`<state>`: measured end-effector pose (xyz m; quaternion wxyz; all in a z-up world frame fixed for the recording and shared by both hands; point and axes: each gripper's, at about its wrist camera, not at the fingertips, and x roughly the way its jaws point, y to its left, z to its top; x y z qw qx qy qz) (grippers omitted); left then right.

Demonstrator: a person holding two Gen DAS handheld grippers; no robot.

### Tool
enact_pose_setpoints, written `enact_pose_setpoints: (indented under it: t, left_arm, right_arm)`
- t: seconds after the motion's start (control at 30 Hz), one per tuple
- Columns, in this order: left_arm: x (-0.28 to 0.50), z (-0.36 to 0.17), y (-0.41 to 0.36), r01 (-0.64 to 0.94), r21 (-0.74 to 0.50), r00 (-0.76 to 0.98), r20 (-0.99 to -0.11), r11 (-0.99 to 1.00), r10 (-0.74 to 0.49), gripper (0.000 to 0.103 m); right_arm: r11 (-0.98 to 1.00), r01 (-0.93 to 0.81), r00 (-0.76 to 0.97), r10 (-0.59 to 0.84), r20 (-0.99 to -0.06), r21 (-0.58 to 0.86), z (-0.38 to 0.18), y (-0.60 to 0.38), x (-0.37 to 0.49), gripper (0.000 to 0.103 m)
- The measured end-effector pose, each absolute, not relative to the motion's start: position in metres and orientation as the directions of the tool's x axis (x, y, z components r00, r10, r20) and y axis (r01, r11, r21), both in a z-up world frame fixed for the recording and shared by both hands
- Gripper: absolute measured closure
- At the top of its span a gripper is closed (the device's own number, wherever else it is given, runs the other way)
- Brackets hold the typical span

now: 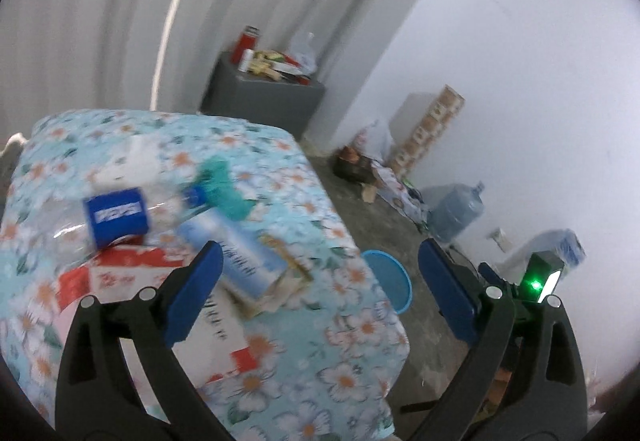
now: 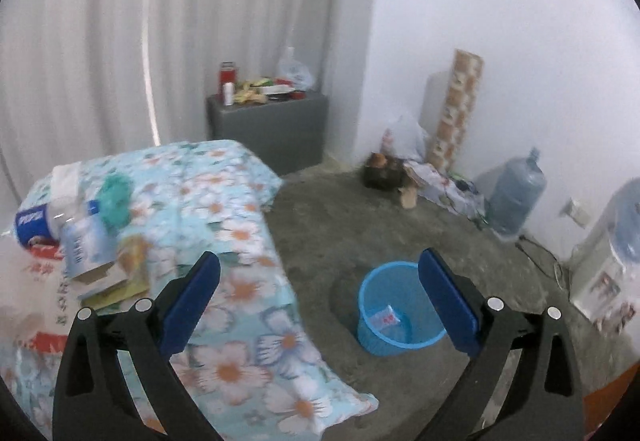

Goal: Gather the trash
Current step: 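Return both tools toward the bed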

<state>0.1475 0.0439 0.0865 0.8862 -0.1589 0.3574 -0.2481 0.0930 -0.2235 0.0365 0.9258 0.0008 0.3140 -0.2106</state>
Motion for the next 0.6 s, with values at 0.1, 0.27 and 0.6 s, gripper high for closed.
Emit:
enact_pose_setpoints:
  t: [0.1, 0.27, 0.6]
  left_arm:
    - [0.14, 0.085, 0.064, 0.306, -0.46, 0.65, -0.539, 0.833, -0.536, 0.009]
    - [0.13, 0.086, 0.079, 0.303, -0.435, 0.68, -0.524, 0.848, -0.512, 0.009]
    - [0.126, 0.085, 0.087, 0.299, -0.429, 0.684, -0.527, 0.853, -0.505, 0.009]
  right_arm:
    - [0.926, 0.353, 0.728, -0.36, -0.583, -0.131, 0.041, -0.209, 0.094, 0.007]
    - [0.938, 0.323, 0.742, -0.333, -0.582, -0.126, 0.045, -0.197, 0.094, 0.007]
    - [0.943, 0.305, 0.747, -0.324, -0.581, -0.135, 0.046, -0.186, 0.091, 0.007]
